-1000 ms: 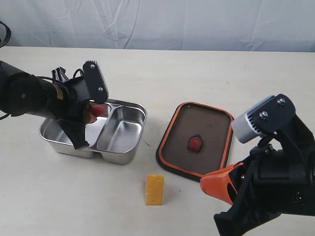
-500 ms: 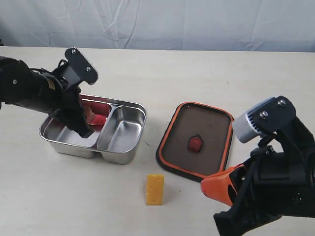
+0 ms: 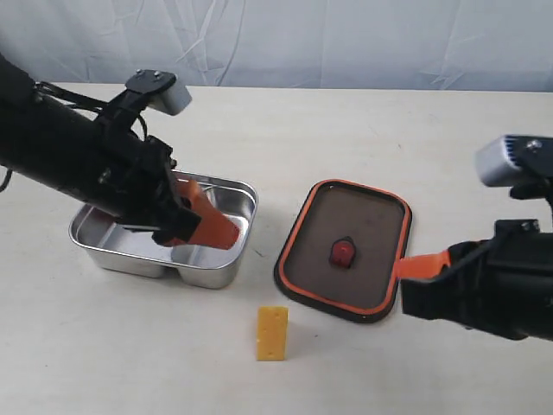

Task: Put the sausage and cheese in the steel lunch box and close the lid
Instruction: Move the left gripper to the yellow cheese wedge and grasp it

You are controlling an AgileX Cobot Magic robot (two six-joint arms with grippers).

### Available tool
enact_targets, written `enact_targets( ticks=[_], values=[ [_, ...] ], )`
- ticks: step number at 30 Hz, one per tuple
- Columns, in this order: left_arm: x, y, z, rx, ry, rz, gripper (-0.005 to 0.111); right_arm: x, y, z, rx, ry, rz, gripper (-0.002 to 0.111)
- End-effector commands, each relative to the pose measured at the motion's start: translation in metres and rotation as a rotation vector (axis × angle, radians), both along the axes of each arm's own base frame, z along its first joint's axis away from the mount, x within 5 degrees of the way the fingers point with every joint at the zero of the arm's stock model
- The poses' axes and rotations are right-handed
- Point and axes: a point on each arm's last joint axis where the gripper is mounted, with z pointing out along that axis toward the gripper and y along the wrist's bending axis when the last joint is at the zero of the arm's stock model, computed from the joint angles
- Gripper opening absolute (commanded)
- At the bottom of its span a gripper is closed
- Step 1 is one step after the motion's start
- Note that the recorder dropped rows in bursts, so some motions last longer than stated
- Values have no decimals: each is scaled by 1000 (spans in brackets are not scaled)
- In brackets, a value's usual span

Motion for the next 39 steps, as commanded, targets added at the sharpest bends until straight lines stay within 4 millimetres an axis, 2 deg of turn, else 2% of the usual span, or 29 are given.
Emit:
enact_targets(
  ticks=[1, 4, 7, 9, 12, 22, 30, 34, 39],
  values=[
    [-14, -20, -1, 45, -31, -31, 54, 0, -40, 10, -97, -80, -234, -1],
    [-23, -41, -14, 118, 3, 9, 54, -11, -68, 13, -145, -78, -324, -1],
    [-34, -56, -36, 235, 39, -52, 66, -19, -84, 16, -149, -80, -369, -1],
    [-34, -58, -47, 282, 96, 3, 72, -24, -93, 17, -151, -80, -387, -1],
    [-29, -60, -57, 289, 199, 178, 72, -29, -101, 18, -139, -86, -405, -1],
    [-24, -64, -58, 238, 230, 290, 72, -32, -107, 20, -116, -105, -415, -1],
    [-27, -68, -58, 233, 229, 297, 72, -31, -107, 20, -121, -115, -417, -1],
    [-34, -78, -63, 245, 185, 252, 72, -31, -107, 20, -121, -115, -417, -1],
    [-32, -83, -75, 283, 156, 286, 70, -31, -107, 20, -121, -115, -417, -1]
  ],
)
